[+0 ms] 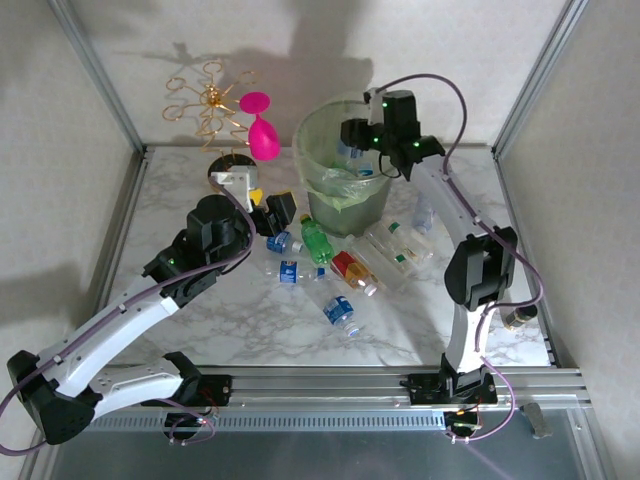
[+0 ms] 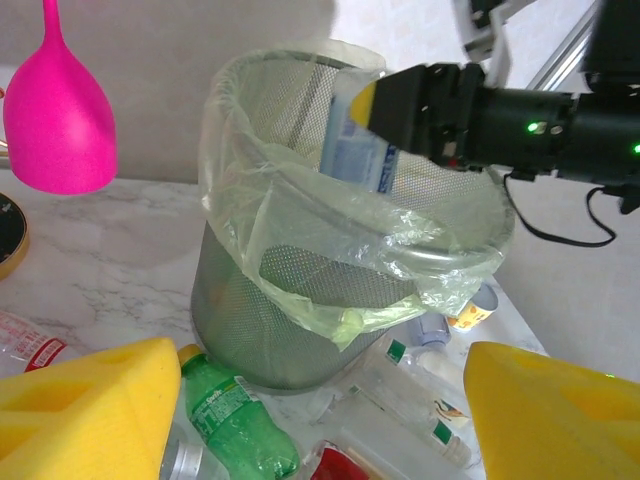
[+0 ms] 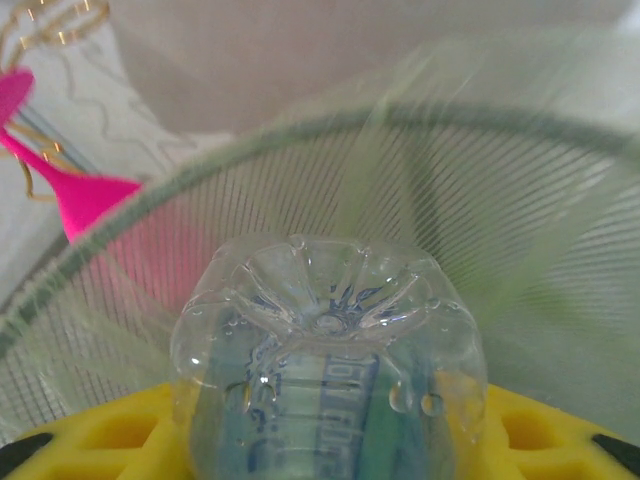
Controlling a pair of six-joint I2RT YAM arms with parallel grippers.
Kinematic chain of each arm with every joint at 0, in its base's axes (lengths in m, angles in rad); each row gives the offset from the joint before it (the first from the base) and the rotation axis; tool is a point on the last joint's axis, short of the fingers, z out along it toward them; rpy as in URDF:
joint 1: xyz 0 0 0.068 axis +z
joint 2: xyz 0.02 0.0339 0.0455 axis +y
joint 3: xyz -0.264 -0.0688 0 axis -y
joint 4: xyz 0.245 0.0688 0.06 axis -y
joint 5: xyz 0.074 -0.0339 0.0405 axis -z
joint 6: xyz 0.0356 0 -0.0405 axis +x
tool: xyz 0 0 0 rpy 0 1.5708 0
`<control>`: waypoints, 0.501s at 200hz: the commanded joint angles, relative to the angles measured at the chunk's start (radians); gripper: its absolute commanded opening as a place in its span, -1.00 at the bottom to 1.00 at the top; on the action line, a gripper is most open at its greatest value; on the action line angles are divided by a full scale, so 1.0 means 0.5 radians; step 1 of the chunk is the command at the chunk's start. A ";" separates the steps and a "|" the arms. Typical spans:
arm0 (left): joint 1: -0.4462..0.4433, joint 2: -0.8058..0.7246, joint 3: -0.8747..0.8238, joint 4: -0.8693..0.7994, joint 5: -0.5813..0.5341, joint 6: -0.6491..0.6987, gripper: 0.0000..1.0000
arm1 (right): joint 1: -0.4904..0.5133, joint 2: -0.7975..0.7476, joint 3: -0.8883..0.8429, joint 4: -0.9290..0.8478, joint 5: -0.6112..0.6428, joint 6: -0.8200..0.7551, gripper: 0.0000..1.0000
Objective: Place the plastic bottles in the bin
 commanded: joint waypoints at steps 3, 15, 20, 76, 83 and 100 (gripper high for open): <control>-0.020 -0.008 -0.020 0.044 -0.011 0.050 0.48 | 0.037 0.108 0.103 -0.177 -0.057 -0.072 -0.15; -0.020 -0.006 -0.022 0.046 -0.008 0.048 0.49 | 0.042 0.157 0.125 -0.216 -0.093 -0.067 -0.15; -0.020 -0.007 -0.023 0.044 -0.011 0.047 0.49 | 0.045 0.179 0.137 -0.235 -0.103 -0.066 -0.15; -0.020 0.011 -0.020 0.029 -0.012 0.041 0.50 | 0.058 0.476 0.359 -0.414 -0.210 -0.048 -0.03; -0.020 0.009 -0.020 0.026 -0.015 0.043 0.50 | 0.061 0.503 0.395 -0.435 -0.220 -0.047 0.02; -0.020 0.005 -0.020 0.023 -0.028 0.043 0.50 | 0.065 0.528 0.456 -0.453 -0.206 -0.047 0.19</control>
